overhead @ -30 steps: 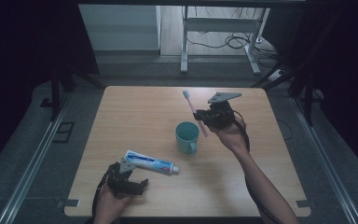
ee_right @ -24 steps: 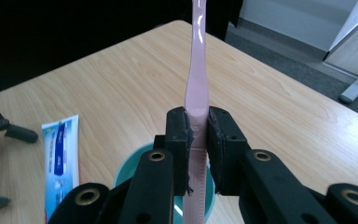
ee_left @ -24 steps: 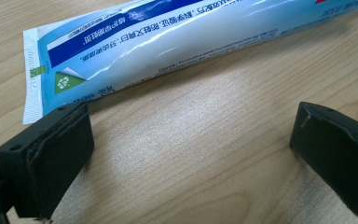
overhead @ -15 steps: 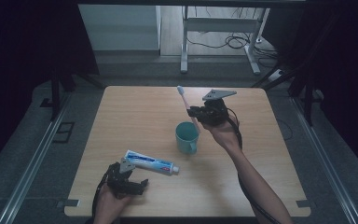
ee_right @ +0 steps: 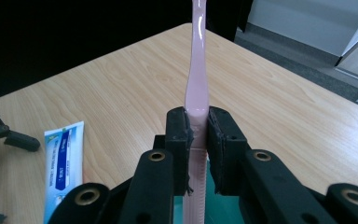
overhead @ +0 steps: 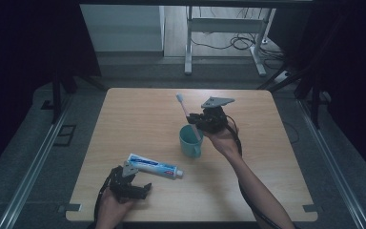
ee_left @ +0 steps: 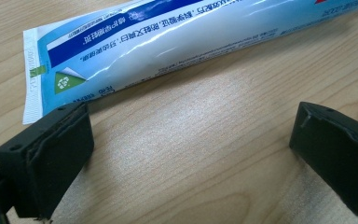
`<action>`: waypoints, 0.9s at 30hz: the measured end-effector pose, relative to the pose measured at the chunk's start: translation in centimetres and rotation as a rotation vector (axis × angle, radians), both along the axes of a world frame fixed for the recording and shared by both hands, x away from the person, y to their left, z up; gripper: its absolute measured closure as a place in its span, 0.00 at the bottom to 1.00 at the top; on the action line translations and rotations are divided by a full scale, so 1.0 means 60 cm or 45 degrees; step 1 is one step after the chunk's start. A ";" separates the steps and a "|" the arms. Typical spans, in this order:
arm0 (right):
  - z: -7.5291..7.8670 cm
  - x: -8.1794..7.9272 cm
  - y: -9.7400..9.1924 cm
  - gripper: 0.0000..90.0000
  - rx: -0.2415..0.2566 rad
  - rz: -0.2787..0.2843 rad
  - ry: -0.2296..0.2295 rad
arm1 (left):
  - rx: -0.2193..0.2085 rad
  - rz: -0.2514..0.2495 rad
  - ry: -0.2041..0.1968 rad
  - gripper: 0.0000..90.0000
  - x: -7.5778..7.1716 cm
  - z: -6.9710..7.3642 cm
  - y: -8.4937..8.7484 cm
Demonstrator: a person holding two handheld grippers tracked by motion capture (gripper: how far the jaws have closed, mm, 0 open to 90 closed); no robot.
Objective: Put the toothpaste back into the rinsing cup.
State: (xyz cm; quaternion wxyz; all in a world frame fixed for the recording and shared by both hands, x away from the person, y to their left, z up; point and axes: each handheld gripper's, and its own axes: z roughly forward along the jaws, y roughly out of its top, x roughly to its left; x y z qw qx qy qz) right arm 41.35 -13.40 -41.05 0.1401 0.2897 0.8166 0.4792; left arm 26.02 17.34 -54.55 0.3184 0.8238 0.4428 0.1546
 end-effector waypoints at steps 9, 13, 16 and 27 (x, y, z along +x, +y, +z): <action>-0.029 0.000 0.007 0.87 -0.007 0.007 0.019 | 0.000 0.000 0.000 0.00 0.000 0.000 0.000; -0.045 0.000 0.010 0.87 -0.012 0.008 0.026 | -0.001 -0.001 0.000 0.00 0.000 0.000 0.000; -0.051 0.000 0.012 0.87 -0.015 0.007 0.032 | -0.002 -0.001 0.000 0.00 0.000 0.000 0.000; -0.081 0.001 0.016 0.87 -0.032 0.000 0.060 | -0.002 -0.001 0.000 0.00 0.000 0.000 0.000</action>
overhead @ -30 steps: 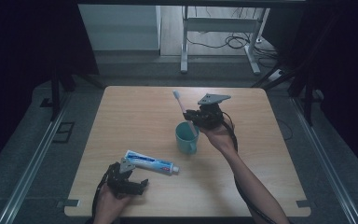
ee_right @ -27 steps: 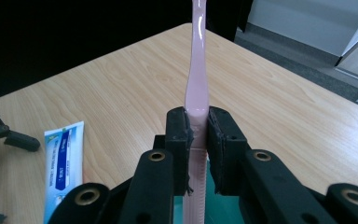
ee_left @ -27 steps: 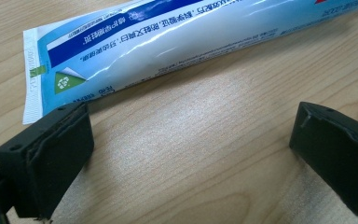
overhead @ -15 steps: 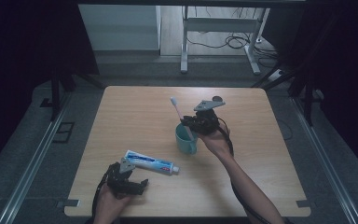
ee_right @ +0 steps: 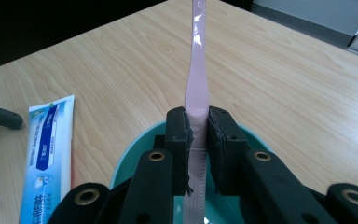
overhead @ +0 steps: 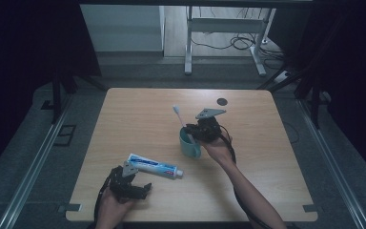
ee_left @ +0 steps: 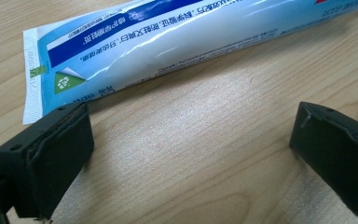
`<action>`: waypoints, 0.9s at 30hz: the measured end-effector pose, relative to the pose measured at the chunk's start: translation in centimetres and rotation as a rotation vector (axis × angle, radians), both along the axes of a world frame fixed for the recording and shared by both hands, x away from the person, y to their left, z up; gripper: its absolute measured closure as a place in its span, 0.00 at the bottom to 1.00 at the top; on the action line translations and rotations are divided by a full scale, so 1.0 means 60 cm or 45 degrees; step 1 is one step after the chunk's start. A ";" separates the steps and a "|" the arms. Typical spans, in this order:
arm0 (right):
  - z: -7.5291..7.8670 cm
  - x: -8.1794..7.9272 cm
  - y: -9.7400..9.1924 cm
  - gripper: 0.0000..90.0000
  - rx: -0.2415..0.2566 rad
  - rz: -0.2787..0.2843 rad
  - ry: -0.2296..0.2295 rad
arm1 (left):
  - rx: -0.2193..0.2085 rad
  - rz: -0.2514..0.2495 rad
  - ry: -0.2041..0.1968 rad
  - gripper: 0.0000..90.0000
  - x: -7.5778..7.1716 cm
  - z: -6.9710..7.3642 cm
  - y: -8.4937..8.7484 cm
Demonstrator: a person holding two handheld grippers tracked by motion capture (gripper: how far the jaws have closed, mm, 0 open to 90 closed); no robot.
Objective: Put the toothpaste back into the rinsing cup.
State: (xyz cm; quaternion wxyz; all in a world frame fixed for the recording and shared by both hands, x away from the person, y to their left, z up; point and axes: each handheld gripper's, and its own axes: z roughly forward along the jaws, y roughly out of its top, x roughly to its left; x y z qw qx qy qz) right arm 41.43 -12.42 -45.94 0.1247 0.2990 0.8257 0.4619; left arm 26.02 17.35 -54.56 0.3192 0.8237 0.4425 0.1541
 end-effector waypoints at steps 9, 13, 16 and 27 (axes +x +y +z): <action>-0.027 0.004 0.006 0.86 -0.023 -0.002 0.040 | 0.001 0.001 0.000 0.00 0.000 0.000 0.000; -0.029 0.005 0.004 0.86 -0.017 0.003 0.056 | 0.003 0.000 0.000 0.00 0.000 0.000 0.000; -0.030 0.005 0.004 0.86 -0.019 0.002 0.070 | 0.003 0.000 0.000 0.00 0.000 0.000 0.000; -0.026 0.004 -0.001 0.82 -0.015 0.005 0.075 | 0.003 0.000 0.000 0.00 0.000 0.000 0.000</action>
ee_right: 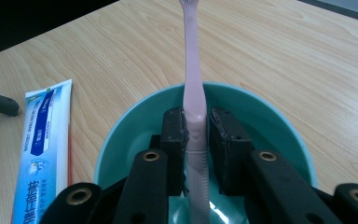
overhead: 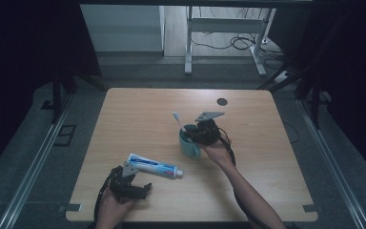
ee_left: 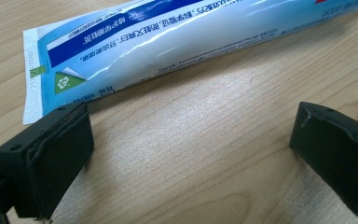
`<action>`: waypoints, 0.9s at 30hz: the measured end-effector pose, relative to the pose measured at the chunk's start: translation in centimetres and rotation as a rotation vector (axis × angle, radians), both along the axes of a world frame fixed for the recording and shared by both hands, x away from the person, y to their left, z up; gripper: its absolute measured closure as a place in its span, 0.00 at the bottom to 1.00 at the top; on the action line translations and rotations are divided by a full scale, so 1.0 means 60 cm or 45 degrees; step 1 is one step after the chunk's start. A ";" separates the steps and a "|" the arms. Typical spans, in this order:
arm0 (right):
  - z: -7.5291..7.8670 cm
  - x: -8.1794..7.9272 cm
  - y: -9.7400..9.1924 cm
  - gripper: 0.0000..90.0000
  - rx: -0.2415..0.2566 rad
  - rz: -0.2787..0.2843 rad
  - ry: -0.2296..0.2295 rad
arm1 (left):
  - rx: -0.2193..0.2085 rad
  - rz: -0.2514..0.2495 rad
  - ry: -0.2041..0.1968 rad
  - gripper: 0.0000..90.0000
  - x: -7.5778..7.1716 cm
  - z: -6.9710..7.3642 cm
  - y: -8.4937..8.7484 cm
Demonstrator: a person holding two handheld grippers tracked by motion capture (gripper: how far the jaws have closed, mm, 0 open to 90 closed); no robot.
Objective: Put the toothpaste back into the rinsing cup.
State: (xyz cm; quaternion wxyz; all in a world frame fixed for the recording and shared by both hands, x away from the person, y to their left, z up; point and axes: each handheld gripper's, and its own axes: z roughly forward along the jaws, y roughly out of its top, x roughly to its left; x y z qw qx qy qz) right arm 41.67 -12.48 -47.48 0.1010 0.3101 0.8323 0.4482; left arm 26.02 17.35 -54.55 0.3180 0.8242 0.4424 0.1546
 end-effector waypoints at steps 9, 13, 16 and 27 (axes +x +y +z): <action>0.016 -0.008 -0.004 0.70 -0.012 0.012 -0.031 | -0.001 0.001 0.000 0.00 0.000 0.000 0.000; 0.024 -0.013 -0.009 0.61 -0.019 0.017 -0.040 | -0.001 0.000 0.000 0.00 0.000 0.000 0.000; 0.028 -0.016 -0.012 0.55 -0.031 0.022 -0.042 | -0.002 0.000 0.000 0.00 0.000 0.000 0.000; 0.043 -0.036 -0.032 0.43 -0.061 0.037 -0.063 | -0.002 0.001 0.000 0.00 0.000 0.000 0.000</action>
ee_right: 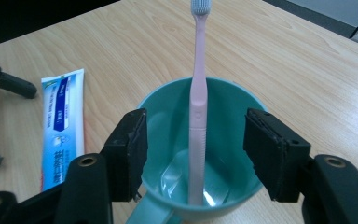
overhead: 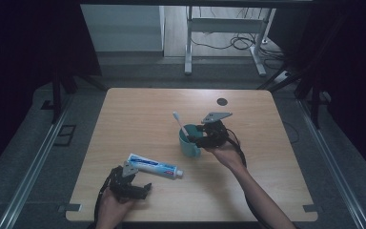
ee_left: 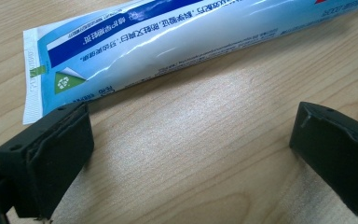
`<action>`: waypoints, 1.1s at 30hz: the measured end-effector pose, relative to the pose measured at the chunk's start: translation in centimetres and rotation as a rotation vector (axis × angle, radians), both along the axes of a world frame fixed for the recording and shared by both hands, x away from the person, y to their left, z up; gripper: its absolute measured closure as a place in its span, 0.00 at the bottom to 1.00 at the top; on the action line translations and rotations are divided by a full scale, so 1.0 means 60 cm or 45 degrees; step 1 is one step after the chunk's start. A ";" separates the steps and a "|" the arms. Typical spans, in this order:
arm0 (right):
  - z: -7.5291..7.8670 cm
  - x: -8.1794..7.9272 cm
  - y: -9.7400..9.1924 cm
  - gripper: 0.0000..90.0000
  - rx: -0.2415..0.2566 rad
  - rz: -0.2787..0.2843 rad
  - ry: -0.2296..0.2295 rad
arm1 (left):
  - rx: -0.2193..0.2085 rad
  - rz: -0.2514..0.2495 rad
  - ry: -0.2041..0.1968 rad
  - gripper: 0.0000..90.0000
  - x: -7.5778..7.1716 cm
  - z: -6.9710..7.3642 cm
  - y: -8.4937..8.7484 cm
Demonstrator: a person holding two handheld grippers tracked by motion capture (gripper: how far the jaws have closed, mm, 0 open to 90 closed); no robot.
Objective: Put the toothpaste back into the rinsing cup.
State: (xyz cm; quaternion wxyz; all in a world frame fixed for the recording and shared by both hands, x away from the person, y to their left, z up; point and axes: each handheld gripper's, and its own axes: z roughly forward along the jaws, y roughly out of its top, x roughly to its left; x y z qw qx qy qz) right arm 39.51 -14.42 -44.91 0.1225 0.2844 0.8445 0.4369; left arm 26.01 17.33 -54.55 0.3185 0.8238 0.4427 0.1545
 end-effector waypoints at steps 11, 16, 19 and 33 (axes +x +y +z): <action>0.008 -0.021 -0.022 0.31 -0.012 0.020 -0.012 | 0.000 0.000 0.000 0.00 0.000 0.000 0.000; 0.008 -0.032 -0.031 0.26 -0.022 0.026 -0.018 | 0.000 0.000 0.000 0.00 0.000 0.000 0.000; 0.008 -0.037 -0.038 0.24 -0.026 0.024 -0.019 | 0.001 0.000 0.000 0.00 0.000 0.000 0.000; -0.005 -0.063 -0.080 0.15 -0.060 0.007 -0.025 | 0.001 0.001 0.000 0.00 0.000 0.000 0.000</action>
